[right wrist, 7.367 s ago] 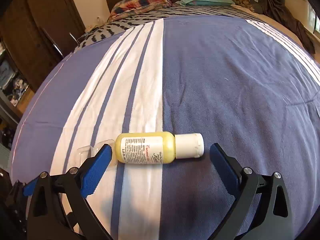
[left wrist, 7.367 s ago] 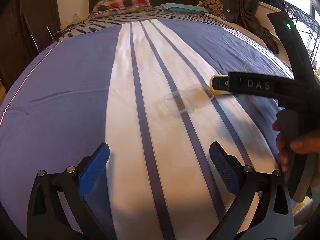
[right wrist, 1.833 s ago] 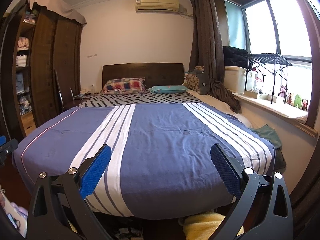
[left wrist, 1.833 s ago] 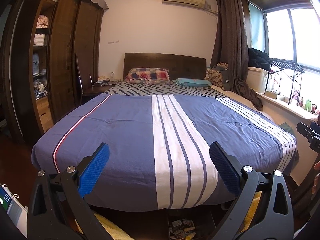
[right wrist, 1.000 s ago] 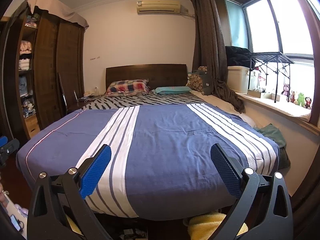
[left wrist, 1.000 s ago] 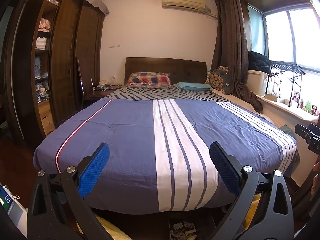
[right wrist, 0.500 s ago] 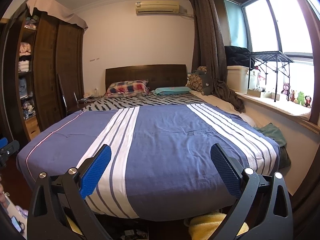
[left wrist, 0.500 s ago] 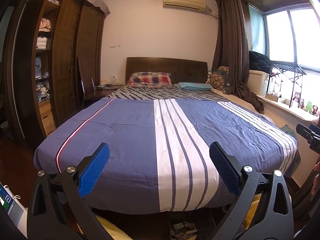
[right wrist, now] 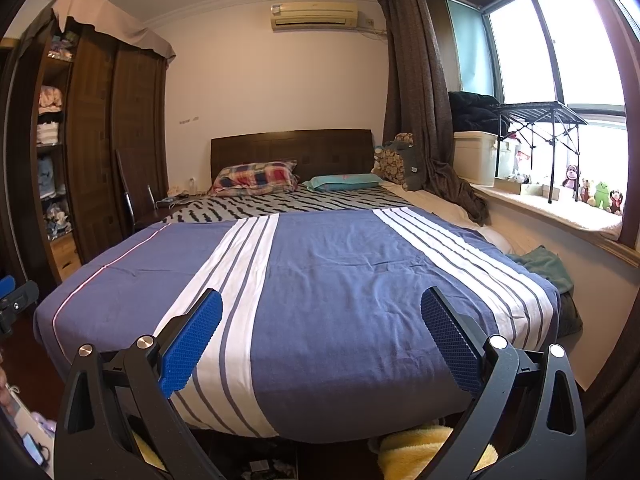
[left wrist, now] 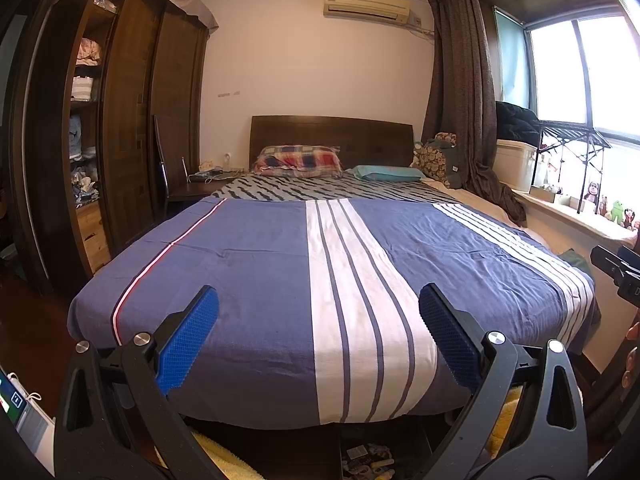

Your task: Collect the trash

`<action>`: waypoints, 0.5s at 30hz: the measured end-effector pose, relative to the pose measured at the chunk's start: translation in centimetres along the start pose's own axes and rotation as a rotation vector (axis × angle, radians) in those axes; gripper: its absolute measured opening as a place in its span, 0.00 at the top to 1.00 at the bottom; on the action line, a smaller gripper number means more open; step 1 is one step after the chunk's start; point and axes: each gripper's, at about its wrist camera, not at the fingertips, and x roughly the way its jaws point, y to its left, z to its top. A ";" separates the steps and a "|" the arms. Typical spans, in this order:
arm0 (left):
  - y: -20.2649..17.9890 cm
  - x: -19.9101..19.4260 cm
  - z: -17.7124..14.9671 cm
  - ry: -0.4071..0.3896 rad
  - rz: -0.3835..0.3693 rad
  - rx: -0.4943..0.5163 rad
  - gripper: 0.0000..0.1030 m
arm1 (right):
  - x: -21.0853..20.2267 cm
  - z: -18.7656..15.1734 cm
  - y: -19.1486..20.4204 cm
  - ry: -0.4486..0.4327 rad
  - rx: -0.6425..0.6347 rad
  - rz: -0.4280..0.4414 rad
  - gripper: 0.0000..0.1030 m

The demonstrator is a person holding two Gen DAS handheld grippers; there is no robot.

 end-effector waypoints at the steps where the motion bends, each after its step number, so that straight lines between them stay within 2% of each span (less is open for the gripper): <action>1: 0.0 0.0 0.0 0.000 -0.001 0.000 0.08 | 0.0 0.0 0.1 0.001 0.000 0.000 0.03; 15: 0.0 0.0 0.0 -0.002 -0.001 0.000 0.08 | -0.1 0.1 0.1 -0.005 0.003 -0.005 0.03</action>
